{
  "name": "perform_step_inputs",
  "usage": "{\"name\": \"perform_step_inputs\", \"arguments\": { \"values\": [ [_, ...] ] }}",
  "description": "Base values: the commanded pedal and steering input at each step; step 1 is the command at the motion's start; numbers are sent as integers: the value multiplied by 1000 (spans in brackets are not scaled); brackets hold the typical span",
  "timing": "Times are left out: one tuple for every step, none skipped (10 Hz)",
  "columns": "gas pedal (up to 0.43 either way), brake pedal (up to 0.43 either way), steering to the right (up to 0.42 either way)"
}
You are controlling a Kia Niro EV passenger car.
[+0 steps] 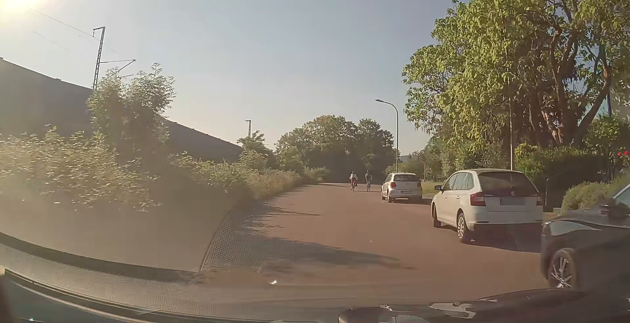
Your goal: Follow the waypoints while adhering to traffic rules and regulations
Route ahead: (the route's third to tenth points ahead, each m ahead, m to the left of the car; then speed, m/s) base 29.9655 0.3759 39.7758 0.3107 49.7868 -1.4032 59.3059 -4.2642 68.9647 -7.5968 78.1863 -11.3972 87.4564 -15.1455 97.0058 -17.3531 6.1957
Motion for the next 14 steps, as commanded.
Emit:
{"name": "perform_step_inputs", "arguments": {
  "values": [
    [189,0,11],
    [189,0,11],
    [189,0,11],
    [189,0,11],
    [189,0,11],
    [189,0,11],
    [177,0,12],
    [169,0,13],
    [169,0,13],
    [169,0,14],
    [169,0,15],
    [157,0,16],
    [150,0,16],
    [138,0,16]
  ]
}}
